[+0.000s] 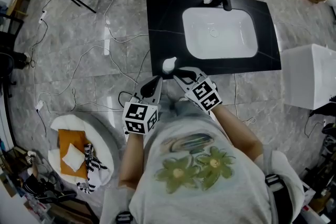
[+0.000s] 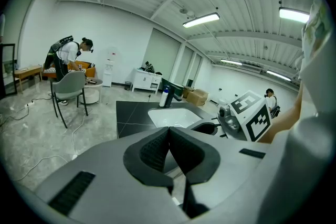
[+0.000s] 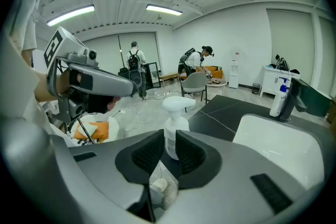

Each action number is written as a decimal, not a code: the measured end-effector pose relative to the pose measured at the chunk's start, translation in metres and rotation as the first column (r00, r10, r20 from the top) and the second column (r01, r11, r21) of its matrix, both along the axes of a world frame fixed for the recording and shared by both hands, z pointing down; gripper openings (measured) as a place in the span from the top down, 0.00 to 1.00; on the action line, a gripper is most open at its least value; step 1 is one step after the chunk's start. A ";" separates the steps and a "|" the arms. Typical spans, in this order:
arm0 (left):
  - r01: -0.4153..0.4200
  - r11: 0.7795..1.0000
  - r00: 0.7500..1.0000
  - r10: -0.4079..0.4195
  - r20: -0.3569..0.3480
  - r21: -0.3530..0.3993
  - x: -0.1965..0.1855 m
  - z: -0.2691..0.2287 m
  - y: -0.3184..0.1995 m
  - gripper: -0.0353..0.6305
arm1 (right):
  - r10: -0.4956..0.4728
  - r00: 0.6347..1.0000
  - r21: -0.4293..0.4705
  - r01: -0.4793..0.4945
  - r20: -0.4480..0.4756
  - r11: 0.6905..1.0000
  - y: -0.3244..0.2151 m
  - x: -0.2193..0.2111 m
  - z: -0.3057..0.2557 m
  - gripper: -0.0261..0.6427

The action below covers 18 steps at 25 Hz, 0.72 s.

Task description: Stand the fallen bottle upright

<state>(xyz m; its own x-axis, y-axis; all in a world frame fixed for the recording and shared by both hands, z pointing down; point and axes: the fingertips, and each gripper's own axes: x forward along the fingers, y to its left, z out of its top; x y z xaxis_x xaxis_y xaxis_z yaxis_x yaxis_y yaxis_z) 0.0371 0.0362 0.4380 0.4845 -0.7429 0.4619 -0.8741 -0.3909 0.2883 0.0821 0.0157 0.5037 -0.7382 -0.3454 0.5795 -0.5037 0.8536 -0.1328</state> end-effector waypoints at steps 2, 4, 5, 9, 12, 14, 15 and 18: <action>-0.013 1.000 1.000 0.013 0.002 0.000 0.002 -0.002 0.001 0.92 | 0.013 1.000 -0.005 -0.013 0.024 1.000 0.004 0.004 -0.005 0.85; -0.025 1.000 1.000 0.025 0.004 0.000 0.004 -0.003 0.002 0.92 | 0.023 0.999 -0.009 -0.023 0.047 1.000 0.007 0.007 -0.012 0.87; -0.030 1.000 1.000 0.030 0.004 0.000 0.004 -0.004 0.003 0.92 | 0.028 0.998 -0.008 -0.027 0.058 1.000 0.009 0.008 -0.016 0.88; -0.060 0.998 0.998 0.060 0.004 -0.005 0.009 -0.005 0.007 0.92 | 0.048 0.993 0.005 -0.049 0.108 0.999 0.015 0.013 -0.033 0.89; -0.086 0.996 0.996 0.086 0.001 -0.009 0.016 -0.004 0.009 0.92 | 0.063 0.989 0.021 -0.066 0.133 0.998 0.019 0.017 -0.044 0.90; -0.103 0.995 0.995 0.103 -0.001 -0.011 0.022 -0.003 0.009 0.92 | 0.056 0.987 0.036 -0.062 0.153 0.997 0.023 0.019 -0.053 0.90; -0.110 0.994 0.994 0.110 -0.002 -0.011 0.024 -0.003 0.008 0.92 | 0.051 0.985 0.044 -0.059 0.162 0.997 0.024 0.019 -0.057 0.90; -0.129 0.992 0.992 0.129 -0.003 -0.012 0.033 -0.003 0.007 0.92 | 0.057 0.982 0.058 -0.069 0.180 0.996 0.028 0.024 -0.066 0.90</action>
<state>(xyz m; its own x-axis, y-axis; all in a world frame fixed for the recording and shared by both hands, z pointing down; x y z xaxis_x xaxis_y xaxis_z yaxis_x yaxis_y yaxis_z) 0.0705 0.0436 0.4355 0.5769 -0.6686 0.4692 -0.8160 -0.4967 0.2956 0.1058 0.0433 0.4378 -0.8031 -0.4268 0.4158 -0.5301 0.8304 -0.1714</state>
